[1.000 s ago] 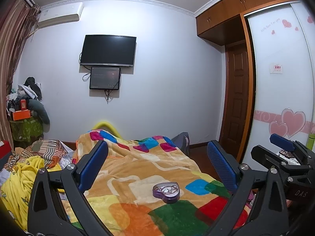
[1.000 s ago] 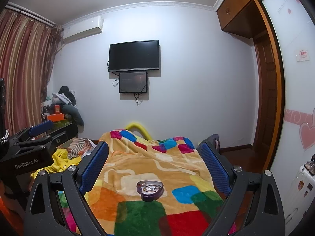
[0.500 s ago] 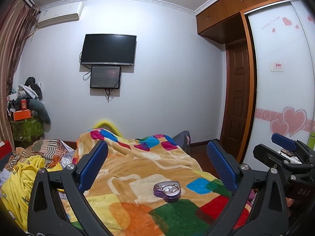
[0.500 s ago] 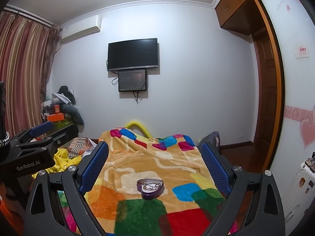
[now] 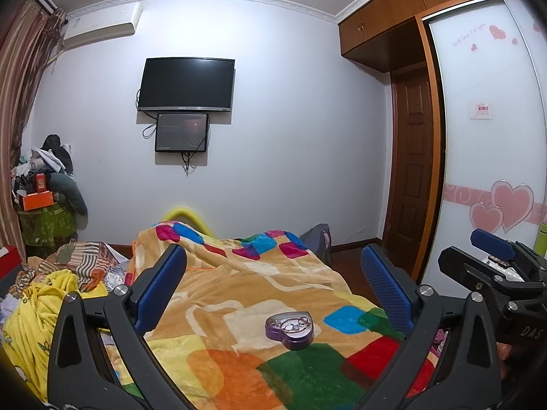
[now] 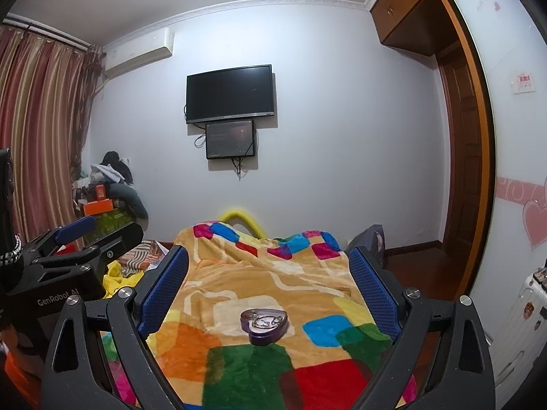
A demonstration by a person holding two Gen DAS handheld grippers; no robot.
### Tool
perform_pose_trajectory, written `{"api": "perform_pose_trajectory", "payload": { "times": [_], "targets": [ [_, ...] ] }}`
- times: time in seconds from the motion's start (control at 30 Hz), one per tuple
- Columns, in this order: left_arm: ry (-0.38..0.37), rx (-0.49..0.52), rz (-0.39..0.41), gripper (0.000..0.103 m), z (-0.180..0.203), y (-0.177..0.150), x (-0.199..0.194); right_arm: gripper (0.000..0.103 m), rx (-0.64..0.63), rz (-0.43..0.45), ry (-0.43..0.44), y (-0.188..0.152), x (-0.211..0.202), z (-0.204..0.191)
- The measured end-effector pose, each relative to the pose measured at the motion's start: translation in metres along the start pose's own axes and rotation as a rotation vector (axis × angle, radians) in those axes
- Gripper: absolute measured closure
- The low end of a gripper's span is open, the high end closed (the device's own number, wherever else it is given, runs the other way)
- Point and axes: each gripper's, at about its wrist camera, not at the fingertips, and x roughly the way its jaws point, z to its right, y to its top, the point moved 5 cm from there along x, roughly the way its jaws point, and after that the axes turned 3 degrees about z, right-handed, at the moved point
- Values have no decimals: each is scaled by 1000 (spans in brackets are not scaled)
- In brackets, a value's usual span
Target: Organize jewelry
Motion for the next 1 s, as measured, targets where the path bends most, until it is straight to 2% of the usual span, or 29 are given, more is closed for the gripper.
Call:
{"api": "perform_pose_trajectory", "payload": {
  "times": [0.63, 1.0],
  "targets": [
    [-30, 22, -18, 0, 7, -3, 0, 9, 21, -6, -4, -1, 1, 1],
    [-36, 1, -26, 0, 6, -5, 1, 9, 28, -10, -10, -2, 3, 4]
  ]
}}
